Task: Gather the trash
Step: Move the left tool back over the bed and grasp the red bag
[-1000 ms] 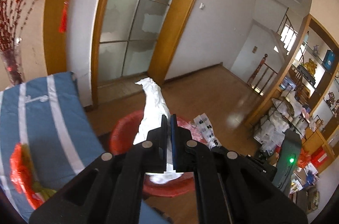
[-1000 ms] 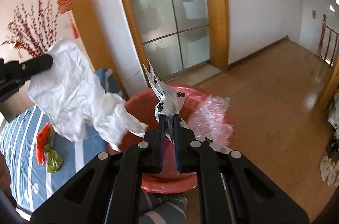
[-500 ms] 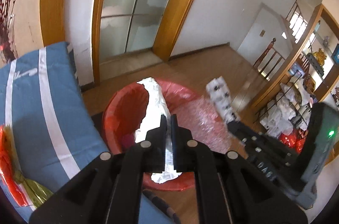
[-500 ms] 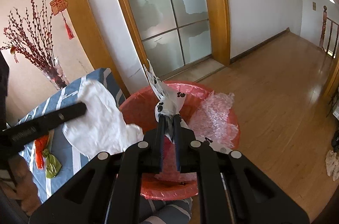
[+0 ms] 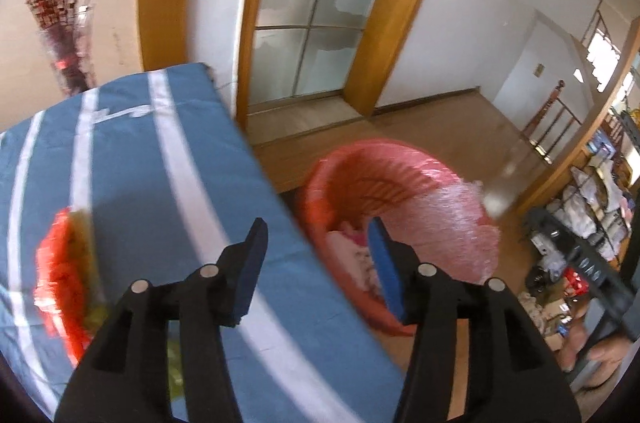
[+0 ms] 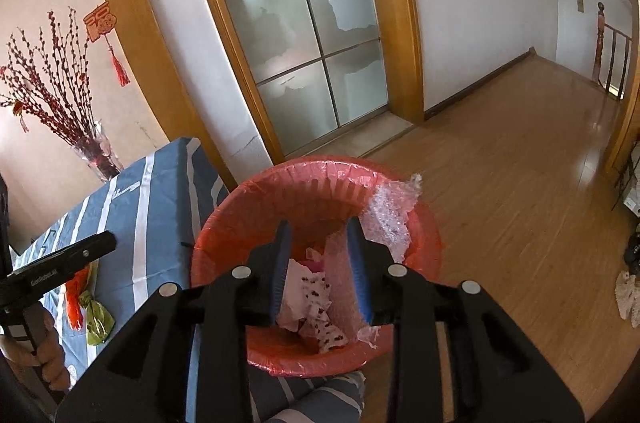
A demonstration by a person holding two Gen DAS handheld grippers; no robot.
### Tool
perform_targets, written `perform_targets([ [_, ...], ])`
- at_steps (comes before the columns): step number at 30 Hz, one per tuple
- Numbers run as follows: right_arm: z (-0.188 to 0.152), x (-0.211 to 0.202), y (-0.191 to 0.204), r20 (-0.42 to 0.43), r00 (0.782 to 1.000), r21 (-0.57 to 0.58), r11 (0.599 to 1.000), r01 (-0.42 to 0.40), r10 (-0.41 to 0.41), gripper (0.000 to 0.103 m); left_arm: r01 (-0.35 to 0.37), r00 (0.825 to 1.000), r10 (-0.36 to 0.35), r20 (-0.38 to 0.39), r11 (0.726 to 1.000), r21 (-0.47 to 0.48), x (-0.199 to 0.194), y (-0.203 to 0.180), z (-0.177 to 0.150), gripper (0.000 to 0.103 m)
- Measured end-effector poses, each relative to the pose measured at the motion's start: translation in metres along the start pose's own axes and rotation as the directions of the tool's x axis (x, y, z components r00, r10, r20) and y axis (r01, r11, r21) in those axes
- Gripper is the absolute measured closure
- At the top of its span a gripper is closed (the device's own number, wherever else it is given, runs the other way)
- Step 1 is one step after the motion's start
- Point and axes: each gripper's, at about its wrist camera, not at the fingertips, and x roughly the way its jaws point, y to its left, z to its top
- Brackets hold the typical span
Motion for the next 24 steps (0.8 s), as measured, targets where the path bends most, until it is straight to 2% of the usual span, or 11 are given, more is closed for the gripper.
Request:
perform_targets([
  [2, -0.001, -0.003, 0.007, 0.008, 1.0, -0.014, 1.0, -0.002, 0.002, 0.066, -0.034, 0.999, 0.034, 0.009, 0.999, -0.001, -0.007, 0.016, -0.003, 0.049],
  [10, -0.012, -0.002, 0.061, -0.014, 0.996, -0.097, 0.991, -0.093, 0.093, 0.066, -0.166, 0.985, 0.169, 0.045, 0.984, -0.064, -0.044, 0.089, -0.018, 0.046],
  [19, -0.052, 0.019, 0.168, -0.146, 0.962, -0.259, 0.93, -0.262, 0.231, 0.066, -0.302, 0.948, 0.316, 0.044, 0.933, -0.198, -0.081, 0.187, -0.035, 0.043],
  [24, -0.073, 0.03, 0.213, -0.207, 0.942, -0.311, 0.896, -0.318, 0.263, 0.066, -0.313, 0.944, 0.329, 0.036, 0.922, -0.228, -0.088, 0.203, -0.045, 0.043],
])
